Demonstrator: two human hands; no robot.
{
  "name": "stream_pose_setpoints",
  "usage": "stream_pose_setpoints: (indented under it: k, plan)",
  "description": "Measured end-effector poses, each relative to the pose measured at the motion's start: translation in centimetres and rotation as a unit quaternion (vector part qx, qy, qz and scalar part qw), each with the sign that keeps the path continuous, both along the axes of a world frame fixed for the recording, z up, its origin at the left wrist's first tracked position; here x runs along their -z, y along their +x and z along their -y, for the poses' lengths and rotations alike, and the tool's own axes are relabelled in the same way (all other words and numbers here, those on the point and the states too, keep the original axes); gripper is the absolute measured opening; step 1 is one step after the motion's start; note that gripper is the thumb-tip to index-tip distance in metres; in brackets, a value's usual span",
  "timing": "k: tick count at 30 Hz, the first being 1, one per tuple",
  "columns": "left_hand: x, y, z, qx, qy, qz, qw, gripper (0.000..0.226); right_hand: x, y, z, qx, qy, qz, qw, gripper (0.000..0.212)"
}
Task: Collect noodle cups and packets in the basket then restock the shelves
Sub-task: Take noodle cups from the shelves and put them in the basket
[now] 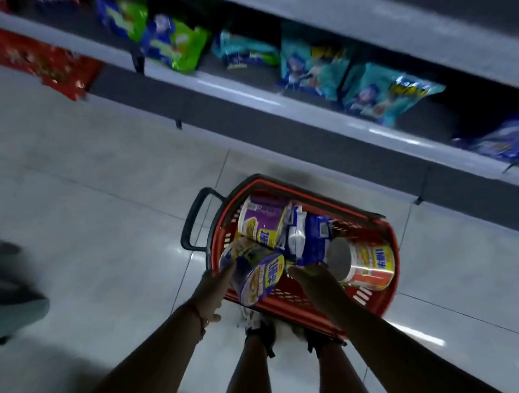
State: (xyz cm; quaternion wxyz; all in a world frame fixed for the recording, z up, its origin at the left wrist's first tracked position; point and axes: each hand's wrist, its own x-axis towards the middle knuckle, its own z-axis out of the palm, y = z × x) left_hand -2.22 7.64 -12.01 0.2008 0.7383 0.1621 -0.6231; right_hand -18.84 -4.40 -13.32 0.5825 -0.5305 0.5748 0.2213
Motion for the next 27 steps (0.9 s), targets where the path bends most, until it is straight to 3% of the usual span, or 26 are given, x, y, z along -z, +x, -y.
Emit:
stream_pose_setpoints:
  k: [3, 6, 9, 12, 14, 17, 19, 21, 23, 27]
  plan:
    - [5.4, -0.6, -0.3, -0.076, 0.034, -0.043, 0.996, 0.092, 6.1, 1.6, -1.0, -0.014, 0.024, 0.018, 0.999, 0.01]
    - [8.3, -2.5, 0.4, -0.185, 0.038, 0.018, 0.982, 0.09, 10.2, 3.5, -2.3, 0.044, 0.026, 0.055, 0.997, 0.013]
    - [9.8, -3.7, 0.4, -0.281, 0.028, 0.091, 0.955, 0.086, 12.1, 4.0, -2.9, 0.111, 0.038, 0.069, 0.991, 0.052]
    - [8.8, -4.1, -0.4, -0.299, -0.039, 0.072, 0.951, 0.087, 10.8, 4.0, -2.9, 0.138, 0.048, 0.053, 0.988, 0.095]
    - [7.1, -4.1, -1.3, -0.244, -0.099, 0.041, 0.964, 0.097, 7.7, 4.0, -2.7, 0.124, 0.052, 0.054, 0.99, 0.079]
    - [3.8, -3.1, -2.0, -0.184, -0.144, 0.104, 0.967, 0.086, 1.6, 3.9, -1.8, 0.091, 0.068, 0.084, 0.99, 0.049]
    - [-0.3, -1.8, -1.5, -0.185, -0.158, 0.139, 0.96, 0.088, -3.9, 4.4, -1.5, 0.084, 0.058, 0.113, 0.988, 0.064]
    - [-7.7, 0.1, 0.1, -0.175, -0.244, 0.161, 0.94, 0.077, -10.2, 5.4, -0.5, 0.097, 0.017, 0.153, 0.983, 0.083]
    - [-14.1, 1.6, 1.9, -0.145, -0.321, 0.192, 0.916, 0.049, -15.3, 6.0, 0.7, 0.087, -0.037, 0.19, 0.977, 0.082]
    - [-29.6, 3.3, 3.9, -0.05, -0.449, 0.227, 0.863, 0.06, -30.0, 6.2, 3.4, 0.077, -0.107, 0.301, 0.944, 0.072]
